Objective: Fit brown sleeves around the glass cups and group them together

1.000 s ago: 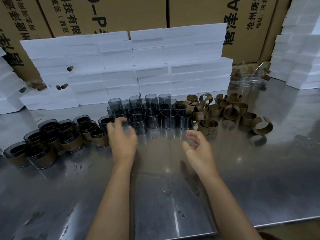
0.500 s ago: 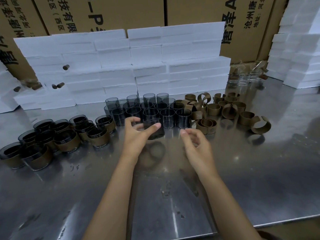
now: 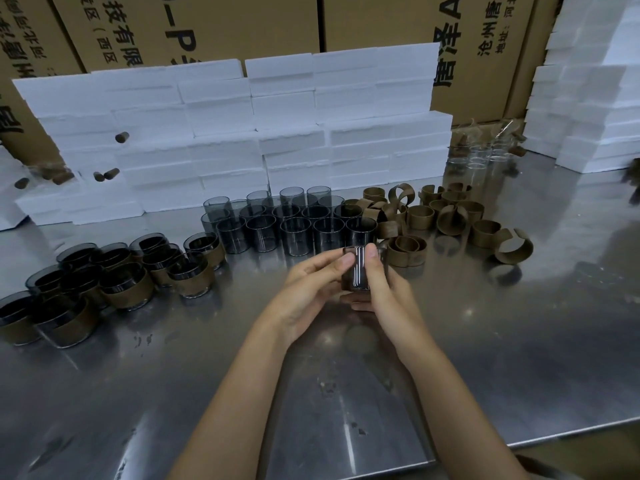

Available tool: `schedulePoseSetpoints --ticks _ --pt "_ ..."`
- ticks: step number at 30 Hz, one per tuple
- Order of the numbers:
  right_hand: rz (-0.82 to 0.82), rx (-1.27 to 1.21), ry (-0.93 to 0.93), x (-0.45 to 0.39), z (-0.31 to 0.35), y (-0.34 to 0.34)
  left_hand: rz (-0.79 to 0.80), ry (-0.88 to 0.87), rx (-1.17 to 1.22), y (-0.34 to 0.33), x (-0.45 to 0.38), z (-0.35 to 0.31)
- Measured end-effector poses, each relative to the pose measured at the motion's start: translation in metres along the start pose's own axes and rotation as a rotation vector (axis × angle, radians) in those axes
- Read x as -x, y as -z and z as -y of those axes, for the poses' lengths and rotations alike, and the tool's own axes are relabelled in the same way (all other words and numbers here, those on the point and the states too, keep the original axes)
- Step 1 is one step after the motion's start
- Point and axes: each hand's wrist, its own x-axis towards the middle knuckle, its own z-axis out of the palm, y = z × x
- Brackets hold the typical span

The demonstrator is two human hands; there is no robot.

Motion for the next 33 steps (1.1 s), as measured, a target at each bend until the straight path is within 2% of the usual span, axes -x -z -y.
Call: schedulePoseSetpoints --ticks 3,14,16,20,25,29,33 --pt "-0.048 0.007 0.007 -0.002 -0.004 -0.002 -0.034 -0.007 -0.06 -0.004 0.001 -0.001" --pt "-0.242 -0.034 0.036 -0.008 -0.009 0.003 -0.321 -0.108 -0.179 0.0 -0.001 0.004" --pt "-0.212 -0.019 0.054 -0.005 -0.008 0.002 -0.29 -0.068 -0.153 -0.006 0.0 0.003" --pt "-0.085 0.078 0.099 0.001 -0.005 -0.005 -0.12 0.063 -0.121 -0.019 0.003 0.003" --pt "-0.065 0.143 0.087 0.006 -0.004 -0.006 -0.232 0.107 -0.171 -0.017 0.0 0.002" --pt "-0.114 0.185 0.066 0.003 -0.005 -0.005 -0.182 0.063 -0.11 -0.016 -0.001 0.004" --pt "-0.162 0.169 0.092 0.0 -0.007 -0.003 -0.224 0.009 -0.119 -0.015 -0.002 0.005"
